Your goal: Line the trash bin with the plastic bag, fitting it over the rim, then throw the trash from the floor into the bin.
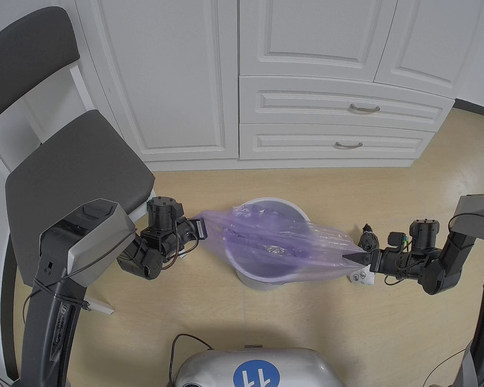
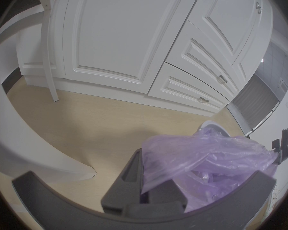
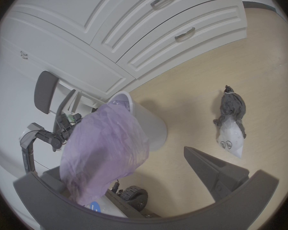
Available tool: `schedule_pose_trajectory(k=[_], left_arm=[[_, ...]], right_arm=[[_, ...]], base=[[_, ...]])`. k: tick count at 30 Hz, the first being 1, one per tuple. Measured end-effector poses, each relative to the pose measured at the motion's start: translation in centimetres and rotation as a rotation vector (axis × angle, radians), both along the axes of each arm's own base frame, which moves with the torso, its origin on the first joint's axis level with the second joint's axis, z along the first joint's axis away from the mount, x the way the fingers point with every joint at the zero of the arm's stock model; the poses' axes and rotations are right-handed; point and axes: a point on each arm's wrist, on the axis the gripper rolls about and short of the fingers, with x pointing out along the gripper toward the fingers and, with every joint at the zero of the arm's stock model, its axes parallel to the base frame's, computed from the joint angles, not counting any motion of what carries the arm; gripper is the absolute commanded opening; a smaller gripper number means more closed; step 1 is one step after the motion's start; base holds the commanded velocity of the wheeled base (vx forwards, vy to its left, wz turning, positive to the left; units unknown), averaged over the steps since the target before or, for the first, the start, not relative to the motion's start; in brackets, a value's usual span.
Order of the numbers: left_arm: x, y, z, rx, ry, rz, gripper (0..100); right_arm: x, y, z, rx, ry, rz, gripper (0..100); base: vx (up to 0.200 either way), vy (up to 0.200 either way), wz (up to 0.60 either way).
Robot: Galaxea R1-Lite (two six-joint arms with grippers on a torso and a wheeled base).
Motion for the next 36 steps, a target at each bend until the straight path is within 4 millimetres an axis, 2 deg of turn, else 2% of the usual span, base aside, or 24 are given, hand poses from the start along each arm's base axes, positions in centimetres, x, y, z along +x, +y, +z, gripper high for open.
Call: schedule_pose_trajectory(k=[4, 9, 12, 15, 21, 29, 36], left_arm=[[-0.1, -0.2, -0.1, 0.001, 0.003, -0.002, 0], [-0.3, -0.4, 0.0, 0.005, 0.0, 0.009, 0], [-0.4, -0.7, 0.1, 0.007, -0.003, 0.008, 0], [-0.6, -0.9, 0.2, 0.008, -0.003, 0.009, 0], [-0.6, -0.9, 0.2, 0.009, 0.0, 0.008, 0], [-0.2, -0.7, -0.3, 0.012, 0.008, 0.014, 0], [0.1, -0.4, -0.6, 0.013, 0.015, 0.022, 0]], right_arm=[[-0.3, 0.4, 0.6, 0.025, -0.067, 0.013, 100], [-1.2, 2.1, 1.6, 0.072, -0.172, 0.051, 100], [-2.0, 3.3, 1.8, 0.101, -0.187, 0.085, 100], [-2.8, 4.0, 1.0, 0.12, -0.138, 0.119, 100], [-3.1, 2.7, 0.0, 0.164, -0.077, 0.157, 100], [-3.5, -1.0, -0.4, 0.241, -0.05, 0.223, 100], [-3.8, -1.7, -0.2, 0.24, -0.053, 0.208, 100]], base=[[0.0, 0.0, 0.0], [0.0, 0.0, 0.0], [0.0, 0.0, 0.0], [0.0, 0.0, 0.0], [0.0, 0.0, 0.0], [0.0, 0.0, 0.0], [0.0, 0.0, 0.0]])
